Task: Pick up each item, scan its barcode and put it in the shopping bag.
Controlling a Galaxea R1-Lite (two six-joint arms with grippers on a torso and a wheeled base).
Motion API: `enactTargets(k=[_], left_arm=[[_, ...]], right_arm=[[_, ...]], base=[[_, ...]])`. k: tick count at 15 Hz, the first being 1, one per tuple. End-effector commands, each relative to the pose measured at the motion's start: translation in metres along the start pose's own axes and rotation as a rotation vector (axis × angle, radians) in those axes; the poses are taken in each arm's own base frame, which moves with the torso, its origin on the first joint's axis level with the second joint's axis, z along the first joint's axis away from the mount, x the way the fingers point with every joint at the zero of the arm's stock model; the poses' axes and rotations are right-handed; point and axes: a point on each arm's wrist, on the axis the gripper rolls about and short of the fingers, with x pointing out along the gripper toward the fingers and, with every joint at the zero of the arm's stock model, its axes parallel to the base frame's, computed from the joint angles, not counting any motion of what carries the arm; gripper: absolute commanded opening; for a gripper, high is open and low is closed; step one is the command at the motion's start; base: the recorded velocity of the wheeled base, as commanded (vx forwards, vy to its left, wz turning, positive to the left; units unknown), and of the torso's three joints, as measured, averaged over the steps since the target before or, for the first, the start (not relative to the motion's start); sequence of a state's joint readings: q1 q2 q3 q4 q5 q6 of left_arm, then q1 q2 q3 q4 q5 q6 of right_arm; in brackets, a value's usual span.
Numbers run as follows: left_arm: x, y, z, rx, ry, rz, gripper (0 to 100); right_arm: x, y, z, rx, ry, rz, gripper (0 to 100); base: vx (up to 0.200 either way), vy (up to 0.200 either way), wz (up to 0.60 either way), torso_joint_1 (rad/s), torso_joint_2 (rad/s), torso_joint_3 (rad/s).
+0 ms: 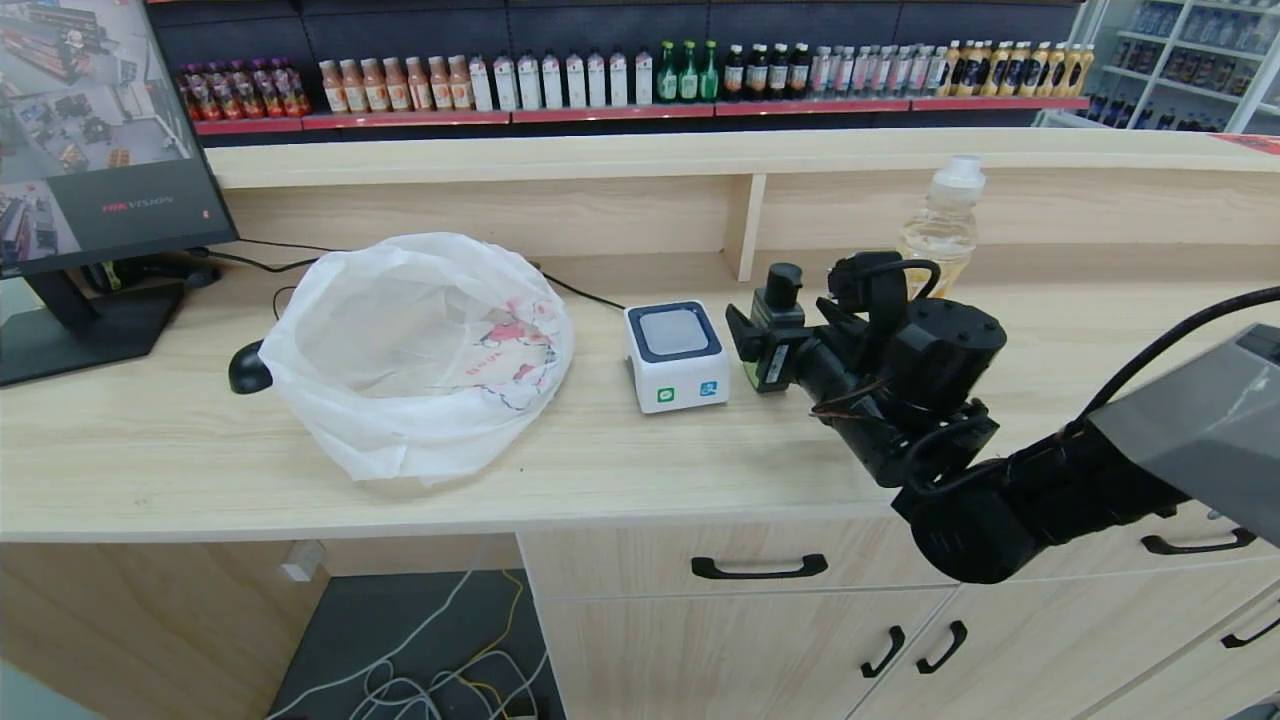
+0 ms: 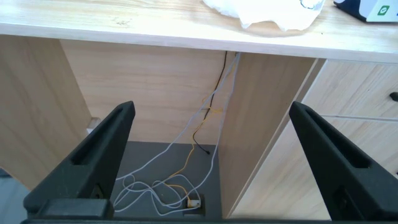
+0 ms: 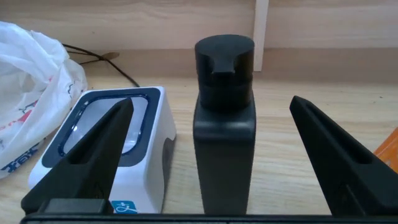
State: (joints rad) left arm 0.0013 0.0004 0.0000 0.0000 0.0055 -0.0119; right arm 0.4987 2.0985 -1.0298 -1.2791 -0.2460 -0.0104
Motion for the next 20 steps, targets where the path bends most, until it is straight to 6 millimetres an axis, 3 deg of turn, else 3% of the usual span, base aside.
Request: enactTargets(k=[1, 5, 10, 20], left_arm=[[0.0, 0.0, 0.0, 0.0, 0.0, 0.001, 100], [0.0, 0.0, 0.0, 0.0, 0.0, 0.001, 100], [0.0, 0.0, 0.0, 0.0, 0.0, 0.001, 100], [0.0, 0.0, 0.0, 0.0, 0.0, 0.001, 100]], right_arm=[[0.005, -0.01, -0.005, -0.003, 0.007, -0.021, 100], [0.011, -0.016, -0.008, 0.029, -0.002, -0.039, 100], [0.036, -0.024, -0.008, 0.023, -0.026, -0.064, 100], [0.043, -0.023, -0.027, -0.001, 0.035, -0.073, 100]], base=[[0.0, 0.0, 0.0, 0.0, 0.0, 0.0], [0.0, 0.0, 0.0, 0.0, 0.0, 0.0], [0.0, 0.0, 0.0, 0.0, 0.0, 0.0], [0.0, 0.0, 0.0, 0.0, 0.0, 0.0]])
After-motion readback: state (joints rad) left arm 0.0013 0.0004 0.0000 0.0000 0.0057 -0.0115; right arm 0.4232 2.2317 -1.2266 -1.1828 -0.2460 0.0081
